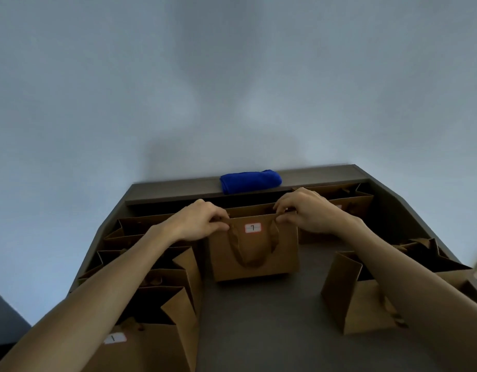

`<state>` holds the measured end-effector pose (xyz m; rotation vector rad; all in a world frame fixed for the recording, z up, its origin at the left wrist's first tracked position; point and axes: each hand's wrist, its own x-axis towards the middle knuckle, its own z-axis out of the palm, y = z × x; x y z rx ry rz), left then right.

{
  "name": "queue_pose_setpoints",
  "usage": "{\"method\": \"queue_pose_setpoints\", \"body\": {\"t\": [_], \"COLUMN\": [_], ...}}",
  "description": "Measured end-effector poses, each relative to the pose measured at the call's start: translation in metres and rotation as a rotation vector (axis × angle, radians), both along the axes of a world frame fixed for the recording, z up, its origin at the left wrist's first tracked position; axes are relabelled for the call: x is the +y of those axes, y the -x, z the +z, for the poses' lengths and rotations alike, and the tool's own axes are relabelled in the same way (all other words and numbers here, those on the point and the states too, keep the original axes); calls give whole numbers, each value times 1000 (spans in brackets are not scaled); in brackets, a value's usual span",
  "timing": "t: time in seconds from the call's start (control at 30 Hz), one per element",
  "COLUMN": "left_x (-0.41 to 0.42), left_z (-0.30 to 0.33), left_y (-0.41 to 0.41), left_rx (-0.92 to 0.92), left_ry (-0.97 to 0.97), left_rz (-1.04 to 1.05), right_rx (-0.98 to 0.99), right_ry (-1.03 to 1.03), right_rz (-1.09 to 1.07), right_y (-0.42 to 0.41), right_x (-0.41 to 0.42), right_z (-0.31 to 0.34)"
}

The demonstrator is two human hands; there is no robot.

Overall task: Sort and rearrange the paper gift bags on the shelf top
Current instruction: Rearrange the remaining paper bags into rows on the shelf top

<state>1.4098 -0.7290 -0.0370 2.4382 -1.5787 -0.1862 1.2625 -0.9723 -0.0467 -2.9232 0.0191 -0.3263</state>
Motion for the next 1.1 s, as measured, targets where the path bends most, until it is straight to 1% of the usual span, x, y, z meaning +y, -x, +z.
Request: {"method": "queue_pose_setpoints", "body": {"t": [0.13, 0.27, 0.47, 0.57, 0.67, 0.73, 0.87, 1.0, 1.1], "left_x": [0, 2, 0, -4, -12, -21, -50, -84, -107], "left_z": [2, -6, -13, -8, -2, -1, 3, 1, -5], "left_y": [-16, -24, -26, -22, -18, -10, 35, 83, 114], "left_rx": [-41, -102, -179, -263, -282, -248, -75, -7, 5], "left_ry": [-4, -11, -72, -26, 110, 183, 282, 252, 245], "left_rz": [62, 113, 139, 124, 110, 66, -108, -301, -419], "right_rx": [-15, -29, 20, -10, -55, -62, -82, -117, -91], "right_ry": [-5, 52, 46, 53, -13, -63, -146, -177, -182], "right_rz": [20, 23, 47, 65, 49, 17, -71, -142, -221], "right_y": [-24, -41, -45, -38, -16, 5, 59, 114, 146], "right_x": [1, 4, 3, -3, -18, -30, -50, -65, -75], "right_z": [-1, -12, -23, -13, 3, 12, 21, 16, 6]}}
